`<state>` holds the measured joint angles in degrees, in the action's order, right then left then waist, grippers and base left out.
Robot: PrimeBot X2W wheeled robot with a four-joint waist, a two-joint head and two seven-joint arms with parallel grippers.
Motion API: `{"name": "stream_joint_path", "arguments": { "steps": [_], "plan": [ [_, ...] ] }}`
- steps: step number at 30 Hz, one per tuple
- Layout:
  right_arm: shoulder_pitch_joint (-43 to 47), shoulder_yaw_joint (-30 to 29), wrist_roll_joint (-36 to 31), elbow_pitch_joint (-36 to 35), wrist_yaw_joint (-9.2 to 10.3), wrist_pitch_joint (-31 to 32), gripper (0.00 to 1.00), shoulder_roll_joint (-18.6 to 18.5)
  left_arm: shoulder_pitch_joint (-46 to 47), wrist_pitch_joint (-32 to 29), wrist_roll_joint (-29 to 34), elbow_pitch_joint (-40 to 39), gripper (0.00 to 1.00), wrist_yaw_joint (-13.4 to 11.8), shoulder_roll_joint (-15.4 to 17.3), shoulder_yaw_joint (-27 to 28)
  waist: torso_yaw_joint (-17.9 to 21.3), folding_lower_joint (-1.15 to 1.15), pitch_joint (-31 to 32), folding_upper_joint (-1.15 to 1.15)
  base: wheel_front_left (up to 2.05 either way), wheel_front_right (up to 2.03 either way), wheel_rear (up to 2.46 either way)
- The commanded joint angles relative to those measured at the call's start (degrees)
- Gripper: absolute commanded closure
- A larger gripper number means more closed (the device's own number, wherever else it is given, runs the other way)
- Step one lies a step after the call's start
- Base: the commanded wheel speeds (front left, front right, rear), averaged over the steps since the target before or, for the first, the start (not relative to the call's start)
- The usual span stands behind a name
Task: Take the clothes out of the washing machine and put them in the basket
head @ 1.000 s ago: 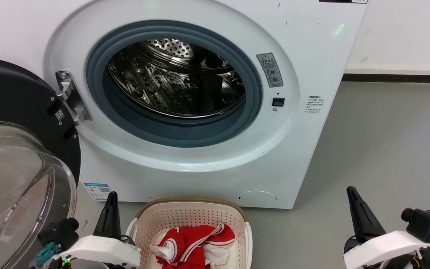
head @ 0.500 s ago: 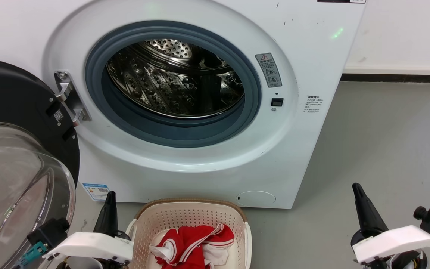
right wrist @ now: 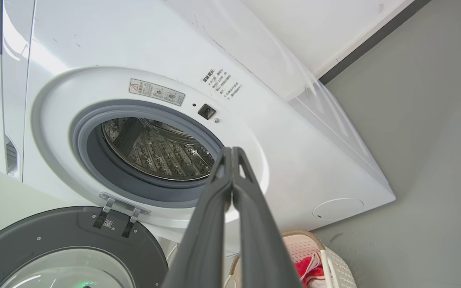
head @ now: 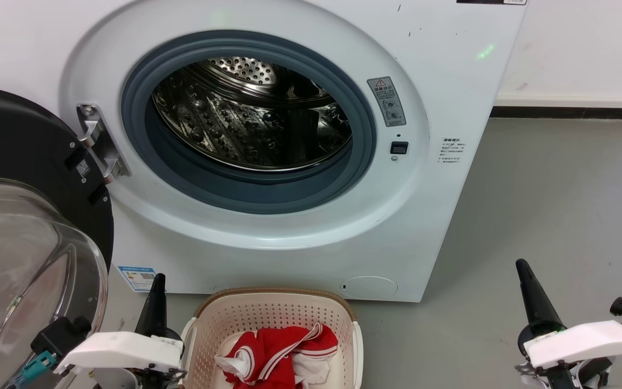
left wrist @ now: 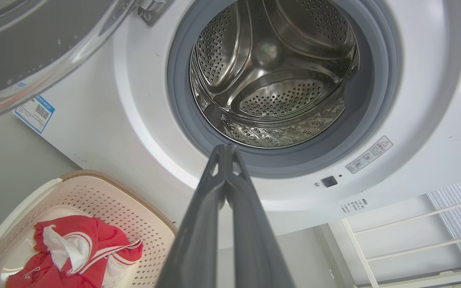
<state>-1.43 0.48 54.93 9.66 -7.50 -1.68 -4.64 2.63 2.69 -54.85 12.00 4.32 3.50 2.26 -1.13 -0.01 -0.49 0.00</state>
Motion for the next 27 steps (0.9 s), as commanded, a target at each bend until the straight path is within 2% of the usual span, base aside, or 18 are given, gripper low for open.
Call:
{"name": "stream_joint_path", "arguments": {
  "steps": [1,27],
  "plan": [
    [-1.42,-0.22,1.44,-0.27,0.00,0.24,1.00,-0.43,1.47,-0.27,-1.27,-0.43,1.00,0.34,0.12,0.33,0.01,0.00,0.00,0.00,0.00,0.00,0.00],
    [-2.99,-1.99,18.31,1.70,0.01,2.75,1.00,-0.41,2.65,-4.27,-17.25,0.69,1.00,1.68,-0.21,2.15,0.42,0.00,0.12,0.00,0.00,0.00,0.00]
  ]
}}
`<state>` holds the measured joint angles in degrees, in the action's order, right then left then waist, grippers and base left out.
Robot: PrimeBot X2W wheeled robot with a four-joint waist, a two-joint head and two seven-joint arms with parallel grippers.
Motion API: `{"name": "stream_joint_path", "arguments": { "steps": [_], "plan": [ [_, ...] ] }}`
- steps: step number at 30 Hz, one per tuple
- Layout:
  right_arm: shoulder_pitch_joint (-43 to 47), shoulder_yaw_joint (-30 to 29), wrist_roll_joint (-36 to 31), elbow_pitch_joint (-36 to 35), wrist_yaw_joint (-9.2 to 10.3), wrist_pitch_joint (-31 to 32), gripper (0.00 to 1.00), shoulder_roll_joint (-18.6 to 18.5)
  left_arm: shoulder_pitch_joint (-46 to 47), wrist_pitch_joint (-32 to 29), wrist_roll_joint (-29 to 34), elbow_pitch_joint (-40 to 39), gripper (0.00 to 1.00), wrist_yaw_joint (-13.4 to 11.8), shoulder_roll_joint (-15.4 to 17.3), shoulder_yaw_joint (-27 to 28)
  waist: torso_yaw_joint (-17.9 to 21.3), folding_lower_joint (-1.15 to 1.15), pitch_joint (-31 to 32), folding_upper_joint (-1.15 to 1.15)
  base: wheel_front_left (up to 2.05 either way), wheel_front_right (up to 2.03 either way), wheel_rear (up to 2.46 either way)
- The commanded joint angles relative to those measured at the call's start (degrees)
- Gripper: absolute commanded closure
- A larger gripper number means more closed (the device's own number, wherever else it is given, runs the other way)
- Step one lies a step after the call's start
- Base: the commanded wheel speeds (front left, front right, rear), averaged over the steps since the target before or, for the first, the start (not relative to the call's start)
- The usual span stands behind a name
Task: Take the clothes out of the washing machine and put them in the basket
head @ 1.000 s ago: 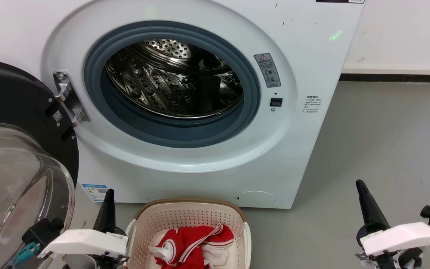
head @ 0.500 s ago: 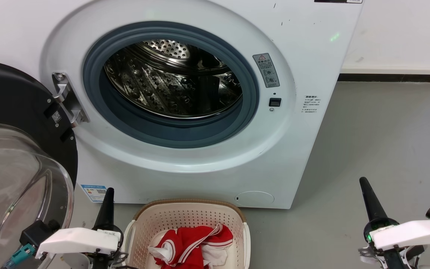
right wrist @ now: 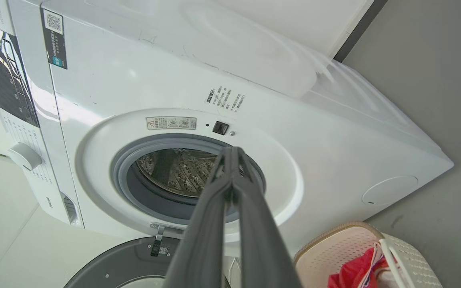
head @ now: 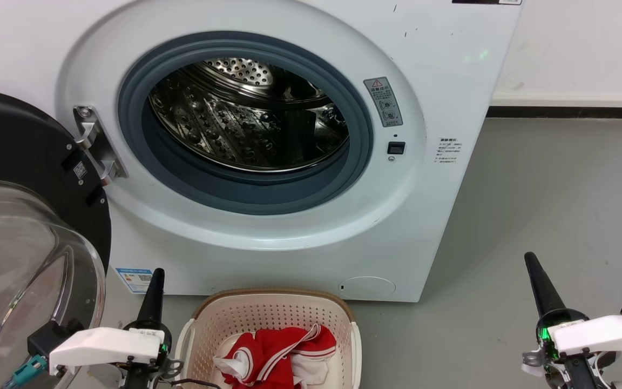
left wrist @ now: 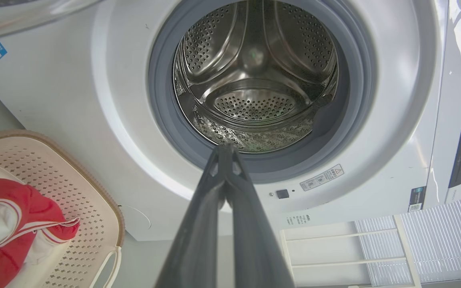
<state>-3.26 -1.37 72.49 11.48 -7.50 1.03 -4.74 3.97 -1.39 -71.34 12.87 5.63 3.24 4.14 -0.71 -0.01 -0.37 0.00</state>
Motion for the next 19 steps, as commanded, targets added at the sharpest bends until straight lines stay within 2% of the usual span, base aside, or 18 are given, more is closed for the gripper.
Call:
{"name": "stream_joint_path", "arguments": {
  "steps": [1,19],
  "plan": [
    [-1.20,-0.22,1.33,-0.02,0.01,0.13,1.00,-0.30,1.36,-0.37,-1.30,-0.15,1.00,0.43,0.04,0.34,0.02,0.00,0.00,0.00,0.00,0.00,0.00],
    [-2.15,-1.47,11.23,1.15,0.01,1.85,1.00,-0.08,1.93,-2.71,-10.81,0.53,1.00,1.14,-0.16,1.37,0.32,0.00,0.08,0.00,0.00,0.00,0.00]
  ]
}}
